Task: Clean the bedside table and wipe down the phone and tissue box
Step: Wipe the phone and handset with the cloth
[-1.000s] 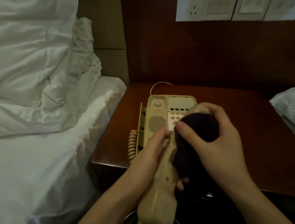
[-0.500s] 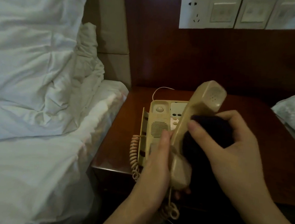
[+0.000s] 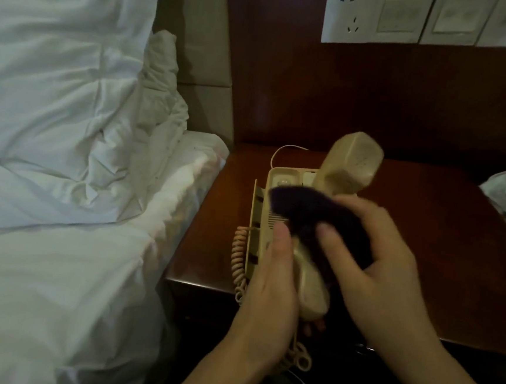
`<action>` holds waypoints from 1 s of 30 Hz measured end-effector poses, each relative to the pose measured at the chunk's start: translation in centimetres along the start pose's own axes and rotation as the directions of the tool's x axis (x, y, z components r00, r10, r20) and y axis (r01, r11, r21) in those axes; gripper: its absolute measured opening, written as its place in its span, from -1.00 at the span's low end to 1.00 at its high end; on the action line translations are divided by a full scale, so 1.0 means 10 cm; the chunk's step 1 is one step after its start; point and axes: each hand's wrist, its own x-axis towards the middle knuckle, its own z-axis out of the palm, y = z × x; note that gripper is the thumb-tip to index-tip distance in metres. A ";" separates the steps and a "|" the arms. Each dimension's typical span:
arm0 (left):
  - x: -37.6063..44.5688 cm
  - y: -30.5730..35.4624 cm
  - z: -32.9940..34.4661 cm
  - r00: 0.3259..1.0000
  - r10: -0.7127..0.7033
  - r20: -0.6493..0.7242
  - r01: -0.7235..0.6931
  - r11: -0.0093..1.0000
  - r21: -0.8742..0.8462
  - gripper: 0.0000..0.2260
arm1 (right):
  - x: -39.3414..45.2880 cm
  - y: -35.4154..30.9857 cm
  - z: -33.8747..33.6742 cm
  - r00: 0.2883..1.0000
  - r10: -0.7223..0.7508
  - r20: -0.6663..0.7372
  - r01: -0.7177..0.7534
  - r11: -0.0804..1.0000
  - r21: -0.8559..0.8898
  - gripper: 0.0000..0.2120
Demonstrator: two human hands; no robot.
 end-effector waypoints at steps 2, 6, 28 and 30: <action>-0.04 0.03 0.06 0.998 0.050 0.025 -0.053 0.994 0.099 -0.14 | 0.07 0.03 -0.09 0.985 0.048 -0.167 -0.036 0.997 0.075 -0.70; -0.07 0.10 0.10 0.993 0.122 -0.001 -0.122 0.991 0.059 -0.55 | 0.05 0.01 -0.10 0.985 0.029 -0.168 -0.036 0.999 -0.039 -0.79; -0.15 0.28 0.00 0.998 0.059 -0.032 -0.056 0.993 0.104 -0.58 | -0.05 0.07 -0.23 0.965 -0.049 0.257 0.115 0.962 -0.248 -0.64; -0.15 0.29 0.00 0.995 0.093 -0.027 -0.089 0.988 0.126 -0.56 | -0.05 0.08 -0.18 0.992 0.000 0.129 0.020 0.988 -0.152 -0.68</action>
